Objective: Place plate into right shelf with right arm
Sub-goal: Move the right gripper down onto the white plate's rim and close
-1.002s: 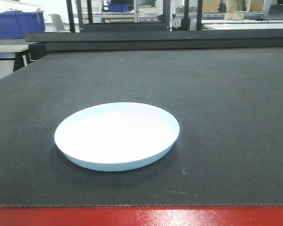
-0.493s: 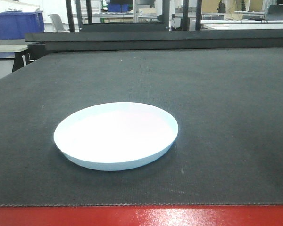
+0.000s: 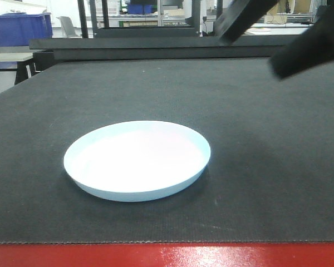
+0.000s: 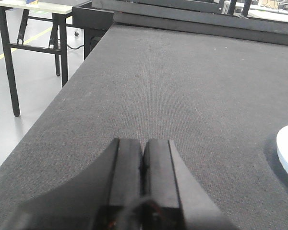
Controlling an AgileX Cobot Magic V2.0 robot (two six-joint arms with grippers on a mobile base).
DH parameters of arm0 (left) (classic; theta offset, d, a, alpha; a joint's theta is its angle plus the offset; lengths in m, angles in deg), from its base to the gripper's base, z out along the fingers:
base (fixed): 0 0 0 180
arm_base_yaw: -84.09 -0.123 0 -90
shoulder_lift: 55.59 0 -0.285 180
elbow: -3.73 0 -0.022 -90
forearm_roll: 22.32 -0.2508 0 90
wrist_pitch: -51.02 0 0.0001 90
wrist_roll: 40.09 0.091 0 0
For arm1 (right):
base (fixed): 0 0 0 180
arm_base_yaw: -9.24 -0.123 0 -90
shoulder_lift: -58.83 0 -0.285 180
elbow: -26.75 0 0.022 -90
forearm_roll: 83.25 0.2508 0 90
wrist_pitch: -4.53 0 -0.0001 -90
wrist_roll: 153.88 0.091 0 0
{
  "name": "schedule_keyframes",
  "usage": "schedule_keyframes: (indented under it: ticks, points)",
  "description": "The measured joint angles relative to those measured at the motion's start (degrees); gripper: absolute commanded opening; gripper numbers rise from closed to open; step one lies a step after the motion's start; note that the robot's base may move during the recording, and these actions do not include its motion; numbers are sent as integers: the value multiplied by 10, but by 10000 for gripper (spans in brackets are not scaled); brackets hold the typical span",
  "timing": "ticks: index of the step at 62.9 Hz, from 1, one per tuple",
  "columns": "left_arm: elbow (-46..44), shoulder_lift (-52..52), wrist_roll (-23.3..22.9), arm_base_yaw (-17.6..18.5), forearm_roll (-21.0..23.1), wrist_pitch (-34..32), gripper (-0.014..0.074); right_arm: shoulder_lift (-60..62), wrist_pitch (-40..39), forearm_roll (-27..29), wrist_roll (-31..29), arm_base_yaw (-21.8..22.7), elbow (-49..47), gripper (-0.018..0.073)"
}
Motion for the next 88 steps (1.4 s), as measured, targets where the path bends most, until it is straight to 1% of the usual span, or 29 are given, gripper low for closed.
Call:
schedule_keyframes:
  ticks: [5, 9, 23, 47, 63, 66, 69, 77, 88]
  points:
    - [0, 0, 0, 0, 0, 0, -47, -54, -23, 1, 0, -19, -2, 613]
    - [0, 0, 0, 0, 0, 0, -47, -90, -39, 2, 0, -25, -2, 613]
    - [0, 0, 0, 0, 0, 0, -47, -175, -76, 5, 0, -25, -6, 613]
    - [0, 0, 0, 0, 0, 0, -47, -241, -83, 7, 0, -26, -59, 613]
    - [0, 0, 0, 0, 0, 0, -47, -263, -81, 10, -1, -26, -65, 606]
    - [0, 0, 0, 0, 0, 0, -47, -263, -79, 10, -1, -26, -66, 588]
    - [0, 0, 0, 0, 0, 0, -47, -264, -79, 10, -1, -26, -66, 552]
    - [0, 0, 0, 0, 0, 0, -47, -266, -82, 6, -1, -26, -66, 435]
    - [0, 0, 0, 0, 0, 0, -47, -273, -85, 7, -1, -26, -66, 247]
